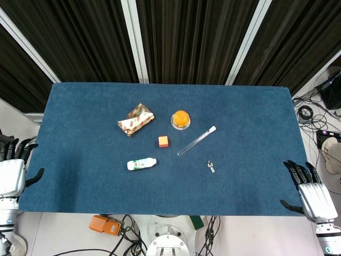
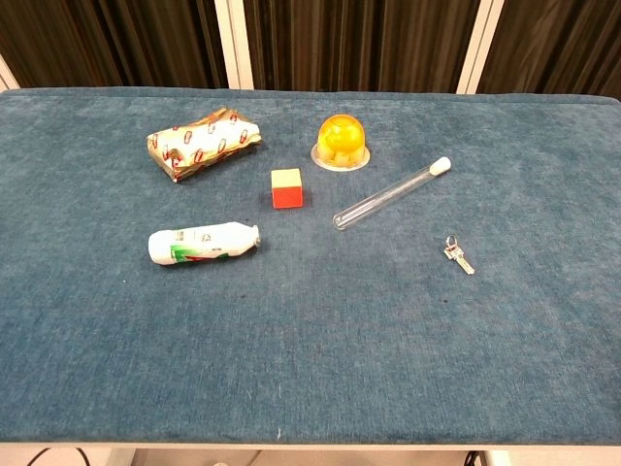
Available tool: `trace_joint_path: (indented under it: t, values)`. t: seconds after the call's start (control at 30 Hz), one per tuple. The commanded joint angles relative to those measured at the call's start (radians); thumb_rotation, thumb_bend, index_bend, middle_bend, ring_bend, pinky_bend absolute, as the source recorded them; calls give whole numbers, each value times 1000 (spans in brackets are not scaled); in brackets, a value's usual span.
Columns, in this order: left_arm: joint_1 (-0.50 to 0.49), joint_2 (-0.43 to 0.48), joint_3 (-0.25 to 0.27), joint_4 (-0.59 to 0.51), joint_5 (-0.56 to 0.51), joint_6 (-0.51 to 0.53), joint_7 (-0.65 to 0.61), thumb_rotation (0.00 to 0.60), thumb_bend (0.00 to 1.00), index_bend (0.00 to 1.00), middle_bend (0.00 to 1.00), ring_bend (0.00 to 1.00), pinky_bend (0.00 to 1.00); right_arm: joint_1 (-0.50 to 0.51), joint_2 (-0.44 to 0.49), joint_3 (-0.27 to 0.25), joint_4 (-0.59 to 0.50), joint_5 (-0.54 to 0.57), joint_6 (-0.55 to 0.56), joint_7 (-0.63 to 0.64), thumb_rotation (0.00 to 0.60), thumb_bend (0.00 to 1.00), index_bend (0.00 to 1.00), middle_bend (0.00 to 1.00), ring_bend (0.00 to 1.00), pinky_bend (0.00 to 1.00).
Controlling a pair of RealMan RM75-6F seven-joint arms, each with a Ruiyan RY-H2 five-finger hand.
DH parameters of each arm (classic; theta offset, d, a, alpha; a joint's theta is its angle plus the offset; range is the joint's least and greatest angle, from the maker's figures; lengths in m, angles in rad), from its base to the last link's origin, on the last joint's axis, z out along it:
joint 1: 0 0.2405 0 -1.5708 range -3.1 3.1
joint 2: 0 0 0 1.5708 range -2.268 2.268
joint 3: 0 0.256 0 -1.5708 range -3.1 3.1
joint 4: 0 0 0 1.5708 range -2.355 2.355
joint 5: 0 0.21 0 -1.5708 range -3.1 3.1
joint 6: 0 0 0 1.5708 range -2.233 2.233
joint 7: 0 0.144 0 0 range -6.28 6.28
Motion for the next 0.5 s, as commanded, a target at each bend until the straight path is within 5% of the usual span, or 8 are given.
trace_joint_path:
  t: [0.03, 0.23, 0.5]
  values:
    - [1, -1, -1, -3, -5, -1, 0, 600, 221, 221, 125, 31, 74, 5, 1, 0, 2, -1, -9, 9, 600, 204, 150, 143, 183, 71]
    - [4, 1, -1, -9, -11, 1, 4, 600, 221, 221, 126, 31, 74, 93, 30, 23, -7, -4, -128, 30, 600, 204, 195, 143, 183, 70]
    - [3, 0, 1, -11, -9, 0, 14, 600, 221, 221, 125, 31, 74, 335, 48, 141, -100, 99, -422, -76, 600, 203, 289, 143, 183, 68]
